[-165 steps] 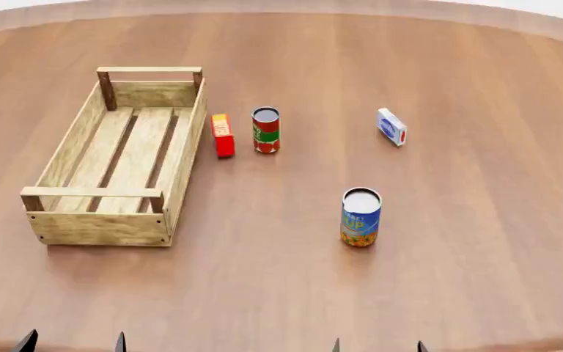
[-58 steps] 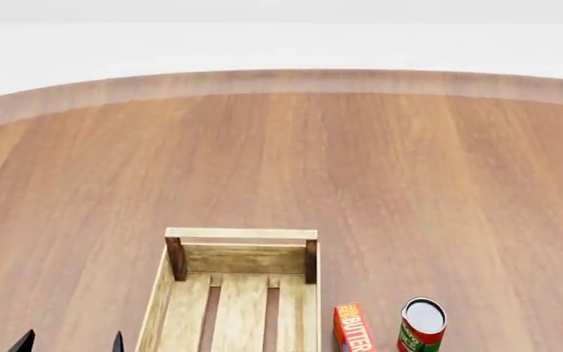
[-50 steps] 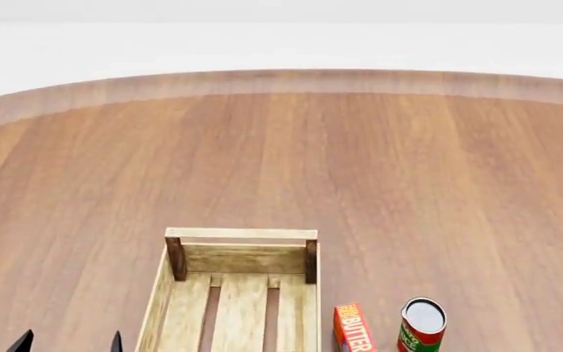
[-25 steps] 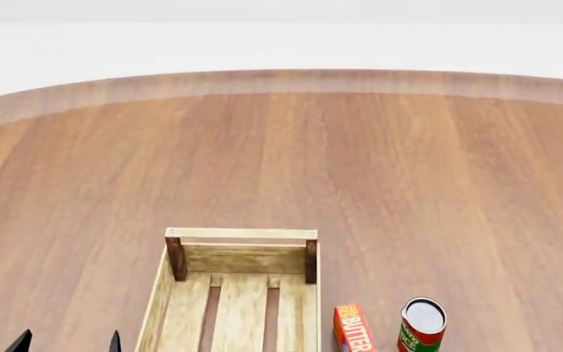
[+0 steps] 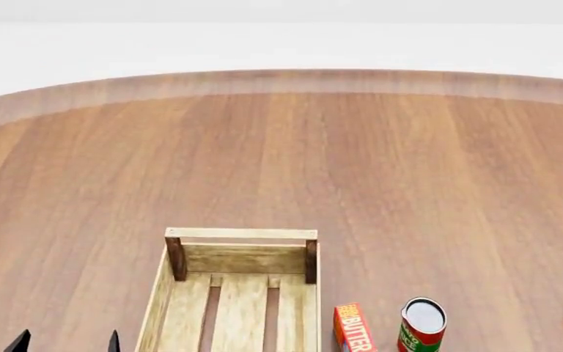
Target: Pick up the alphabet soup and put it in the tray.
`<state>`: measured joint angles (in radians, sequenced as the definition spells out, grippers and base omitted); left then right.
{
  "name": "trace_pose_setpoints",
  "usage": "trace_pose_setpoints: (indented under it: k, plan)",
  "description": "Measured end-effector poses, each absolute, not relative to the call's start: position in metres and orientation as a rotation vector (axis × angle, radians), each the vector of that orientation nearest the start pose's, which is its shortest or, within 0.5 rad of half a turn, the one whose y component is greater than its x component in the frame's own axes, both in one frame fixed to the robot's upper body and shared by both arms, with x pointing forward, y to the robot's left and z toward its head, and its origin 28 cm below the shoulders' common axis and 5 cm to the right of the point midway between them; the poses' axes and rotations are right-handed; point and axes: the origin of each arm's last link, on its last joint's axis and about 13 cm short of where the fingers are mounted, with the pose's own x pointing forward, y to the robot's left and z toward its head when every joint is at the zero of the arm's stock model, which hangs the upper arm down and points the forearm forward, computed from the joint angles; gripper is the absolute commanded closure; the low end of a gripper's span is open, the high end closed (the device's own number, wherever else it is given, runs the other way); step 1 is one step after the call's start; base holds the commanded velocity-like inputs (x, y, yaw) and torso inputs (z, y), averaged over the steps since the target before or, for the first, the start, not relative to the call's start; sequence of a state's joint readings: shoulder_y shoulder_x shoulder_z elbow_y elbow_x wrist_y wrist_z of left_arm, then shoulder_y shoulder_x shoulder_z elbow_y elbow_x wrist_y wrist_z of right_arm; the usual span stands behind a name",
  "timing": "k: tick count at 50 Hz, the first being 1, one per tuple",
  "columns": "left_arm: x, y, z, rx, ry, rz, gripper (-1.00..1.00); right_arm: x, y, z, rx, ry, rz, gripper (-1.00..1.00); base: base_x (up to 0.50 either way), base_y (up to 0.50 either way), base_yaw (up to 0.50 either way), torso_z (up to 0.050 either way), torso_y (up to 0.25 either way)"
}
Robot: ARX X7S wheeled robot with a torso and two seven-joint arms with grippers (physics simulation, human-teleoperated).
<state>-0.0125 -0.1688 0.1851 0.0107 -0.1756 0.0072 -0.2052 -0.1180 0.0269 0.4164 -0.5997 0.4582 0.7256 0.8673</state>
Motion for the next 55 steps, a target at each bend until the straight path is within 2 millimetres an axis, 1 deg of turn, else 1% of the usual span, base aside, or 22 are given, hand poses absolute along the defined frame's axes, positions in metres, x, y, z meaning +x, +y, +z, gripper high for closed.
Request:
trace_pose_setpoints:
  k: [13,33,55]
  plan:
    - [0.210,0.208,0.015,-0.006,0.001,0.021,-1.00,0.156,-0.147,0.076,0.316,0.336,-1.003,-1.00,0.00,0.00,0.00,0.000,0.000]
    - [0.210,0.208,0.015,-0.007,0.002,0.019,-1.00,0.163,-0.151,0.057,0.334,0.381,-1.015,-1.00,0.00,0.00,0.00,0.000,0.000]
    - [0.210,0.207,0.015,-0.007,0.002,0.018,-1.00,0.177,-0.159,0.040,0.340,0.402,-1.055,-1.00,0.00,0.00,0.00,0.000,0.000]
